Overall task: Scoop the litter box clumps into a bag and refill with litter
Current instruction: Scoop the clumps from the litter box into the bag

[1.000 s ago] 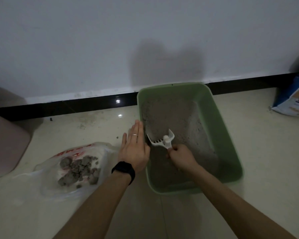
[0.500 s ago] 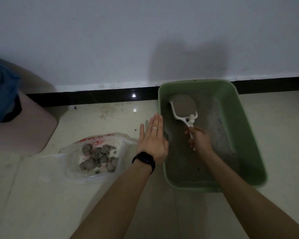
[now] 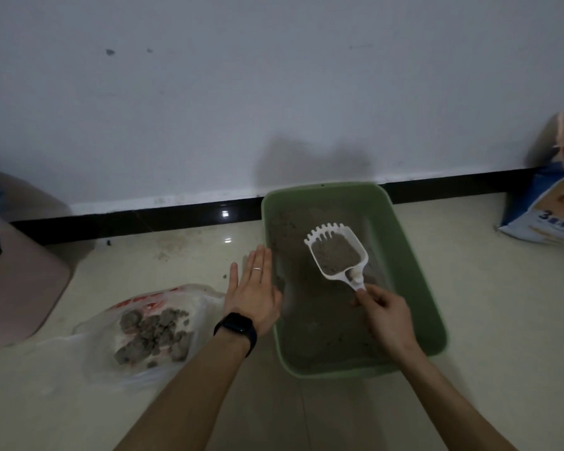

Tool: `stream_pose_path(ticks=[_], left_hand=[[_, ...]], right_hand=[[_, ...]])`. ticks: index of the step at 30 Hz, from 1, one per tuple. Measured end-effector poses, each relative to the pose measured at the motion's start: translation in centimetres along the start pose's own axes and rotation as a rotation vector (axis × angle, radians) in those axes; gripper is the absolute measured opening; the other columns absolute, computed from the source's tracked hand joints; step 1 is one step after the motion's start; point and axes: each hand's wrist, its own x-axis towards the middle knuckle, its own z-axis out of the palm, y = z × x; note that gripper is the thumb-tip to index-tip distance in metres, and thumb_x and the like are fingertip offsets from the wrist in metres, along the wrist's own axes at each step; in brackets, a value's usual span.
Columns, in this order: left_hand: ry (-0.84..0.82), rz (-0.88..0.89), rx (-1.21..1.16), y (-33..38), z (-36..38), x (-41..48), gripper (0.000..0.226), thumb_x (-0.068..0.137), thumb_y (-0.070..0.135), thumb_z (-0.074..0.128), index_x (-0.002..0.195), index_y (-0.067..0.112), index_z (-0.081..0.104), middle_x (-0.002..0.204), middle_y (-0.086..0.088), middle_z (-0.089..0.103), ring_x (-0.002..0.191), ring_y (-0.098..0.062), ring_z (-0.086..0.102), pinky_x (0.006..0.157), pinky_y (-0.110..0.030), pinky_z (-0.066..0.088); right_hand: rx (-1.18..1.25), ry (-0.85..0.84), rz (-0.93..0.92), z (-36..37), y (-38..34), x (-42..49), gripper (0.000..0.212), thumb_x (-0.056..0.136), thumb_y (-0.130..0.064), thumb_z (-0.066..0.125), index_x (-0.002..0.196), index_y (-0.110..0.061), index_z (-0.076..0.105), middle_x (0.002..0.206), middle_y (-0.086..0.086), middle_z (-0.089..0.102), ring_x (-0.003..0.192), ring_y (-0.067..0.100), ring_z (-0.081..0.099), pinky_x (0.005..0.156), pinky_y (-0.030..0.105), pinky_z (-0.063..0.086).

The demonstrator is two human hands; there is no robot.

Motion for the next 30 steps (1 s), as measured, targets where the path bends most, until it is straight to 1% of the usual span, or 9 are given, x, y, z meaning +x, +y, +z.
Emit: stream_pose_path(ticks=[9, 12, 14, 16, 20, 22, 24, 28, 30], left_hand=[[-0.022, -0.006, 0.029, 0.7, -0.6, 0.0, 0.070, 0.101, 0.034, 0.023, 0.152, 0.013, -0.019, 0.161, -0.002, -0.021, 0.148, -0.017, -0.015, 0.119, -0.046, -0.008], [-0.028, 0.003, 0.029, 0.5, -0.6, 0.0, 0.068, 0.101, 0.036, 0.021, 0.152, 0.014, -0.019, 0.161, -0.002, -0.020, 0.149, -0.017, -0.014, 0.119, -0.046, -0.007], [-0.029, 0.016, 0.017, 0.3, -0.6, 0.1, 0.066, 0.102, 0.038, 0.018, 0.151, 0.016, -0.020, 0.161, 0.000, -0.020, 0.148, -0.016, -0.015, 0.119, -0.045, -0.008], [-0.033, 0.047, 0.002, -0.3, -0.6, 0.1, 0.065, 0.102, 0.044, 0.014, 0.151, 0.019, -0.021, 0.160, 0.003, -0.021, 0.148, -0.014, -0.015, 0.119, -0.044, -0.009], [-0.037, 0.134, 0.030, -3.0, -0.9, -0.6, 0.069, 0.091, 0.056, -0.007, 0.151, 0.025, -0.020, 0.160, 0.007, -0.018, 0.148, -0.012, -0.012, 0.118, -0.041, -0.010], [-0.038, 0.113, 0.056, -5.3, -1.3, -1.3, 0.071, 0.082, 0.057, -0.016, 0.145, 0.027, -0.029, 0.157, 0.010, -0.021, 0.148, -0.012, -0.011, 0.118, -0.041, -0.009], [-0.055, 0.059, 0.093, -8.2, -1.7, -2.0, 0.067, 0.088, 0.057, -0.009, 0.143, 0.026, -0.031, 0.158, 0.008, -0.021, 0.148, -0.012, -0.011, 0.119, -0.042, -0.009], [-0.138, -0.013, 0.181, -14.7, -2.4, -4.9, 0.077, 0.097, 0.056, 0.020, 0.150, 0.022, -0.022, 0.161, 0.001, -0.017, 0.149, -0.016, -0.012, 0.120, -0.044, -0.009], [-0.154, -0.044, 0.193, -17.7, -2.2, -6.9, 0.083, 0.094, 0.062, 0.025, 0.153, 0.022, -0.017, 0.163, 0.000, -0.013, 0.149, -0.018, -0.009, 0.120, -0.044, -0.006]], right_hand=[[0.005, 0.018, -0.003, -0.8, -0.9, -0.5, 0.026, 0.093, -0.030, 0.059, 0.069, -0.023, 0.067, 0.047, -0.001, 0.053, 0.046, 0.017, 0.046, 0.054, 0.033, 0.038], [-0.018, 0.012, -0.009, -1.0, -0.8, -0.8, 0.024, 0.092, -0.030, 0.059, 0.071, -0.028, 0.068, 0.057, -0.002, 0.064, 0.051, 0.016, 0.052, 0.057, 0.033, 0.042], [-0.022, -0.005, -0.008, -1.1, -1.0, -1.1, 0.022, 0.093, -0.031, 0.058, 0.073, -0.030, 0.069, 0.067, 0.004, 0.068, 0.054, 0.017, 0.054, 0.058, 0.032, 0.042], [-0.021, -0.005, -0.002, -1.3, -1.4, -1.4, 0.024, 0.093, -0.030, 0.057, 0.072, -0.027, 0.069, 0.064, 0.009, 0.066, 0.051, 0.018, 0.051, 0.056, 0.033, 0.040], [-0.019, -0.050, -0.008, -1.5, -2.8, -1.9, 0.027, 0.094, -0.027, 0.058, 0.069, -0.022, 0.068, 0.047, 0.001, 0.051, 0.045, 0.016, 0.042, 0.054, 0.032, 0.034], [-0.018, -0.084, -0.044, -1.1, -4.0, -2.3, 0.024, 0.094, -0.027, 0.058, 0.073, -0.024, 0.070, 0.053, 0.000, 0.059, 0.046, 0.015, 0.044, 0.054, 0.031, 0.035], [-0.032, -0.125, -0.075, -0.3, -5.4, -2.6, 0.020, 0.095, -0.027, 0.058, 0.081, -0.026, 0.073, 0.066, -0.003, 0.068, 0.048, 0.011, 0.048, 0.054, 0.029, 0.037], [-0.124, -0.243, -0.200, 3.0, -8.7, -4.2, 0.019, 0.097, -0.028, 0.056, 0.086, -0.028, 0.072, 0.072, -0.008, 0.069, 0.048, 0.002, 0.051, 0.052, 0.022, 0.038], [-0.193, -0.336, -0.260, 5.4, -10.2, -5.3, 0.019, 0.098, -0.030, 0.053, 0.093, -0.031, 0.071, 0.079, -0.012, 0.070, 0.064, -0.001, 0.061, 0.059, 0.022, 0.044]])
